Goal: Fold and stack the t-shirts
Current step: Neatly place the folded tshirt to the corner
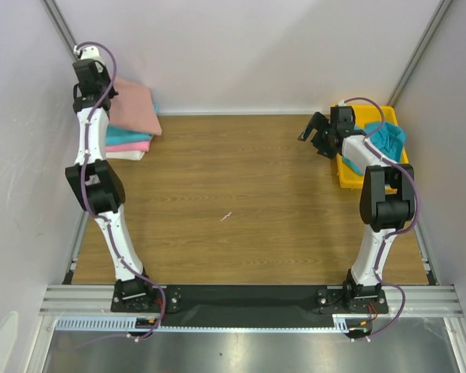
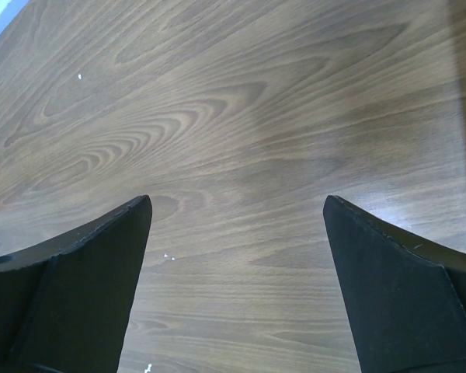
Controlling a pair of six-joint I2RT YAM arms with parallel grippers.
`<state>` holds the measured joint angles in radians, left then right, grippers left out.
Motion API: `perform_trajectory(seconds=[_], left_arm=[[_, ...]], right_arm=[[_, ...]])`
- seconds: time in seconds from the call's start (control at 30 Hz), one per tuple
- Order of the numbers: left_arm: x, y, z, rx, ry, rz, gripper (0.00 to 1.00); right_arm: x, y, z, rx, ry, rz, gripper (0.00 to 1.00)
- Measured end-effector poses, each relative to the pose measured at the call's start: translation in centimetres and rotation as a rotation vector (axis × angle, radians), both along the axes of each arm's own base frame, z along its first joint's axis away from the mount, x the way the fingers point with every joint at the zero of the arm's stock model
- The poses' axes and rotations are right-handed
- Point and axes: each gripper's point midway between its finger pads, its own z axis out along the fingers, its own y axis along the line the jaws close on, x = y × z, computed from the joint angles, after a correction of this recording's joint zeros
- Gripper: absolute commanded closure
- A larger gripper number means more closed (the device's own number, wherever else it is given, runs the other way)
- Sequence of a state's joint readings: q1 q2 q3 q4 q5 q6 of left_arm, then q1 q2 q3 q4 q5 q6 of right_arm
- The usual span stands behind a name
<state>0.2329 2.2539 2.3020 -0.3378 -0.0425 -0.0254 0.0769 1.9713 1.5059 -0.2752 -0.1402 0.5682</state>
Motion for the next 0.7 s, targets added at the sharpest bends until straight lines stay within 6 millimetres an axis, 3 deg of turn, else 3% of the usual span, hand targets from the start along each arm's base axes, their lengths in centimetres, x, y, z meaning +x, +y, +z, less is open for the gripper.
perform_trajectory(seconds=[0.1, 0.2, 0.3, 0.33, 0.43, 0.53, 0.6, 0.7], left_arm=[[0.2, 0.8, -1.6, -0.003, 0.026, 0.015, 1.0], [0.4, 2.1, -4.4, 0.005, 0.075, 0.034, 0.94], [0.3, 4.0, -7.6, 0.022, 0.134, 0.08, 0.77], [0.2, 4.5, -8.4, 0.027, 0.153, 0.096, 0.66], [-0.3, 5.7, -9.7, 0.044, 0.188, 0.138, 0.3], [-0.7, 6.5, -9.5, 0.042, 0.188, 0.186, 0.08], [-0.7, 6.7, -9.0, 0.034, 0.173, 0.21, 0.0], [-1.0, 6.6, -8.5, 0.011, 0.165, 0.246, 0.0]], right_arm=[[0.0, 0.0, 0.1, 0.0, 0.003, 0.0, 0.01], [0.5, 0.1, 0.3, -0.001, -0.004, 0.003, 0.01], [0.7, 0.4, 0.4, -0.002, -0.004, 0.008, 0.01], [0.7, 0.5, 0.4, -0.002, 0.0, 0.011, 0.01], [0.9, 0.8, 0.5, -0.003, 0.001, 0.016, 0.01], [1.0, 1.0, 0.5, -0.001, 0.003, 0.022, 0.01], [1.1, 1.2, 0.3, 0.003, 0.006, 0.027, 0.01], [1.0, 1.5, 0.1, 0.012, 0.011, 0.039, 0.01]])
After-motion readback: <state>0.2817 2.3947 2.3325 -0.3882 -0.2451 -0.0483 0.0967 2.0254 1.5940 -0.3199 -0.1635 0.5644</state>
